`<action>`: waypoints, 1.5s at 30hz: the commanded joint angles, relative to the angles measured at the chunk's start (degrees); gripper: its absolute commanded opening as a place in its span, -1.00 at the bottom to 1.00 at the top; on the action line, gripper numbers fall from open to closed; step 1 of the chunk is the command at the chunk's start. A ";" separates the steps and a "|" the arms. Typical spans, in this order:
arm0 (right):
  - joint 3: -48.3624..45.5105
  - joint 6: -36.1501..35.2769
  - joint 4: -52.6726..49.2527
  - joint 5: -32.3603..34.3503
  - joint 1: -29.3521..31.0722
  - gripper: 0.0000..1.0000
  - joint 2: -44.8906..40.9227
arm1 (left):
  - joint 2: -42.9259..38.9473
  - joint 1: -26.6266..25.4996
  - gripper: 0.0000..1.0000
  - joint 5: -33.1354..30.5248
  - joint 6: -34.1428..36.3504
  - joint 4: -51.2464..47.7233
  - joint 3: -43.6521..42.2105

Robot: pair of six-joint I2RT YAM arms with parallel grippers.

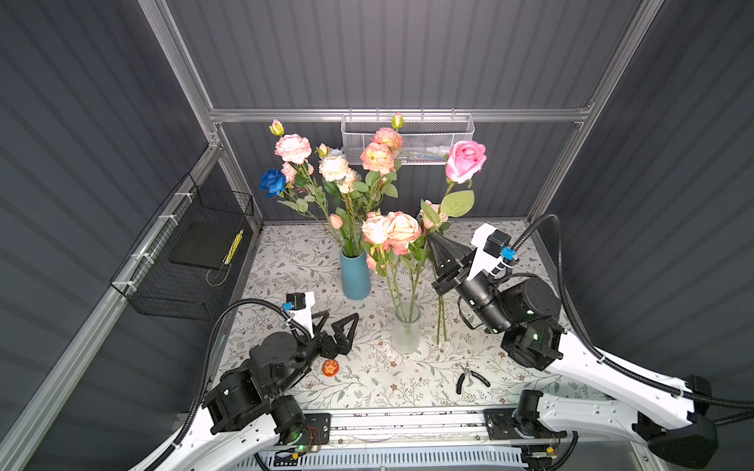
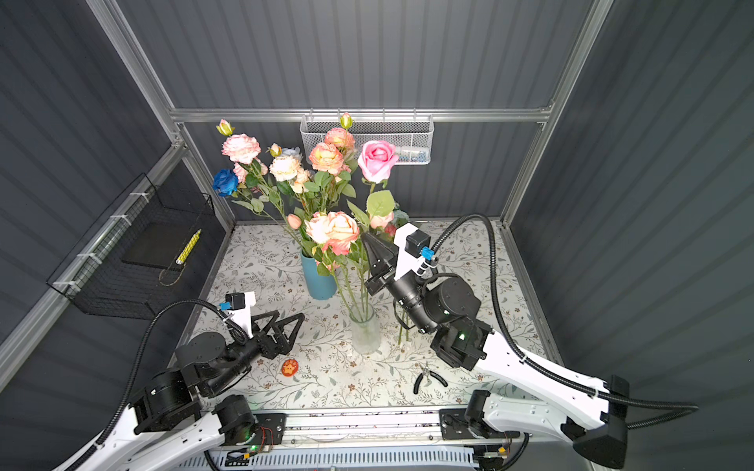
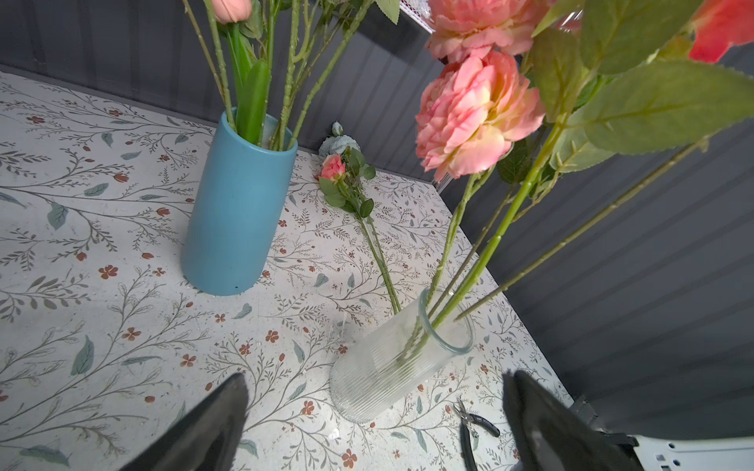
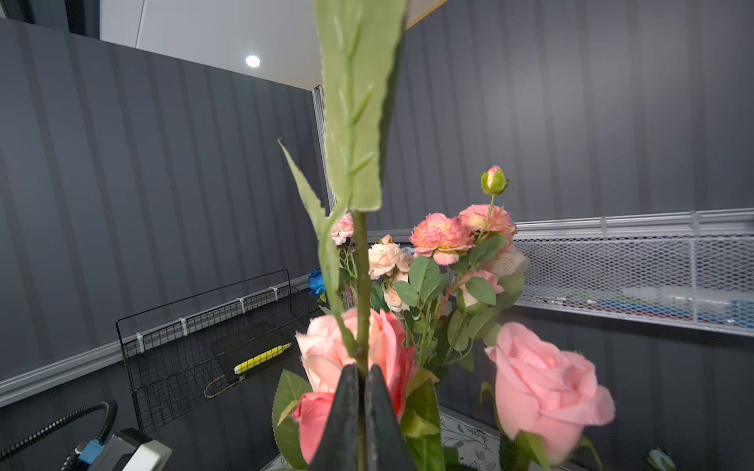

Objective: Arrange the flowers into the vase
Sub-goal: 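Carry the pink rose over the glass vase and lower its stem in, then open the right gripper and move it to the loose flower bundle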

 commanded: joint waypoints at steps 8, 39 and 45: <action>-8.85 8.10 -4.33 4.03 0.96 -0.93 -2.45 | -0.19 -0.25 0.99 -0.69 1.38 0.13 1.12; -26.61 19.73 -17.19 -0.86 2.28 0.34 -17.94 | 3.00 -0.25 0.99 0.45 1.74 3.23 0.14; -30.12 21.88 -23.15 2.99 2.28 0.38 -23.40 | 2.30 -0.23 0.99 -0.10 1.74 3.08 -0.23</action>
